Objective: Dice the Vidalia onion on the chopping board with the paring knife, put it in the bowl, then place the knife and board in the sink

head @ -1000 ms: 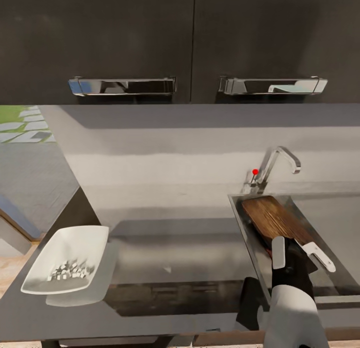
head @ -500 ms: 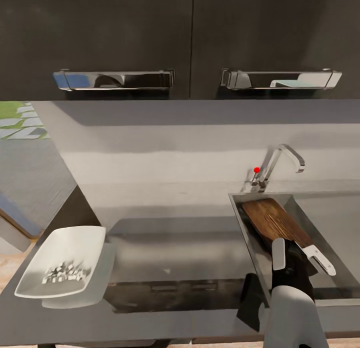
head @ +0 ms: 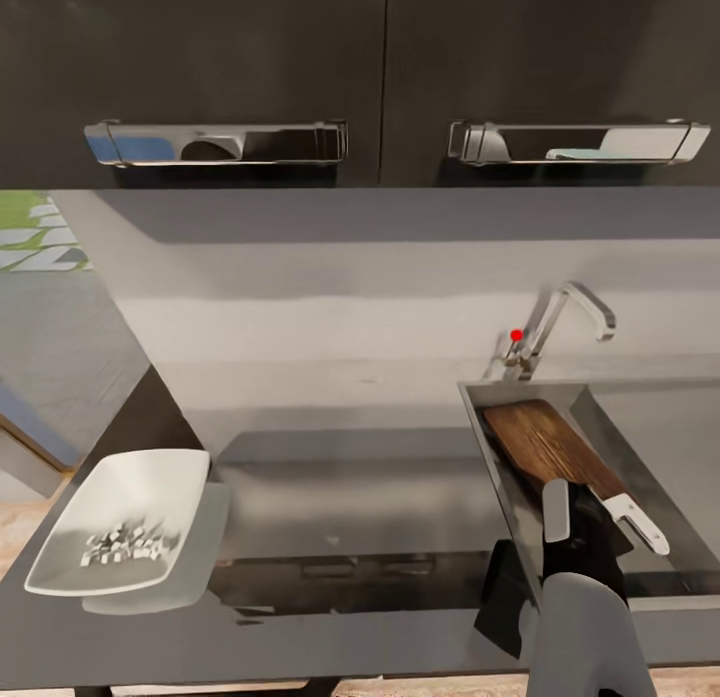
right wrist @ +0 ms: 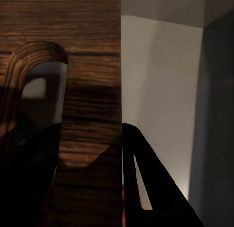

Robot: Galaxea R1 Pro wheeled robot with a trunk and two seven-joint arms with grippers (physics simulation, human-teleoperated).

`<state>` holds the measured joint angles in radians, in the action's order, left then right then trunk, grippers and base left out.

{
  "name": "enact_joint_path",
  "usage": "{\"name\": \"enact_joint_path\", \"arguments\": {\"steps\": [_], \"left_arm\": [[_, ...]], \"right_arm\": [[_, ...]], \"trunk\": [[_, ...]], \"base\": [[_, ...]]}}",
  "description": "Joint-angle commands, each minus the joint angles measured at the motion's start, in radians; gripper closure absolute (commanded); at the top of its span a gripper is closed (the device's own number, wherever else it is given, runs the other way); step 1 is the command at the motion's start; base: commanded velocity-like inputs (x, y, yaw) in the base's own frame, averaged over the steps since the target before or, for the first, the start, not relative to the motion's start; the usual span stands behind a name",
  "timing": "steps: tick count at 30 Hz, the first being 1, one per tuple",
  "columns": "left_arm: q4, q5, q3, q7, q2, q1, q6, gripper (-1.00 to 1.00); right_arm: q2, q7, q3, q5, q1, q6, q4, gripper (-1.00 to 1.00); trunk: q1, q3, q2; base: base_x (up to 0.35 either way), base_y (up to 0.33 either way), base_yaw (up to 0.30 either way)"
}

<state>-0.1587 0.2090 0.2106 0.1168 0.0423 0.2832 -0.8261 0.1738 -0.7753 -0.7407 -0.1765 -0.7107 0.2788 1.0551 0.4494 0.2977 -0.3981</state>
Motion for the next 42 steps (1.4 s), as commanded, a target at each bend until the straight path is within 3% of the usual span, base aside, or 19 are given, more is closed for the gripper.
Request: {"name": "enact_joint_path", "arguments": {"steps": [1, 11, 33, 34, 42], "left_arm": [[-0.002, 0.004, 0.009, 0.007, 0.001, 0.001, -0.001, -1.0], [-0.001, 0.004, 0.009, 0.007, 0.001, 0.001, -0.001, -1.0], [-0.001, 0.004, 0.01, 0.006, 0.001, 0.001, -0.001, -1.0], [-0.001, 0.004, 0.01, 0.006, 0.001, 0.001, -0.001, -1.0], [-0.001, 0.004, 0.01, 0.006, 0.001, 0.001, -0.001, -1.0]], "right_arm": [[0.001, -0.002, -0.001, -0.001, -0.001, 0.0, -0.003, 1.0], [0.001, -0.002, -0.001, -0.001, -0.001, -0.005, -0.01, 1.0], [0.001, -0.002, -0.001, -0.001, -0.001, -0.001, -0.01, 1.0], [0.001, -0.002, 0.0, -0.001, -0.001, -0.002, -0.01, -1.0], [0.001, -0.002, 0.0, -0.003, -0.001, -0.001, -0.01, -1.0]], "trunk": [[0.001, 0.003, -0.002], [0.001, 0.018, -0.002], [0.001, 0.019, -0.002], [0.001, 0.019, -0.002], [0.001, 0.019, -0.002]], "base": [[0.0, 0.0, 0.0], [0.0, 0.0, 0.0], [0.0, 0.0, 0.0], [0.0, 0.0, 0.0], [0.0, 0.0, 0.0]]}}
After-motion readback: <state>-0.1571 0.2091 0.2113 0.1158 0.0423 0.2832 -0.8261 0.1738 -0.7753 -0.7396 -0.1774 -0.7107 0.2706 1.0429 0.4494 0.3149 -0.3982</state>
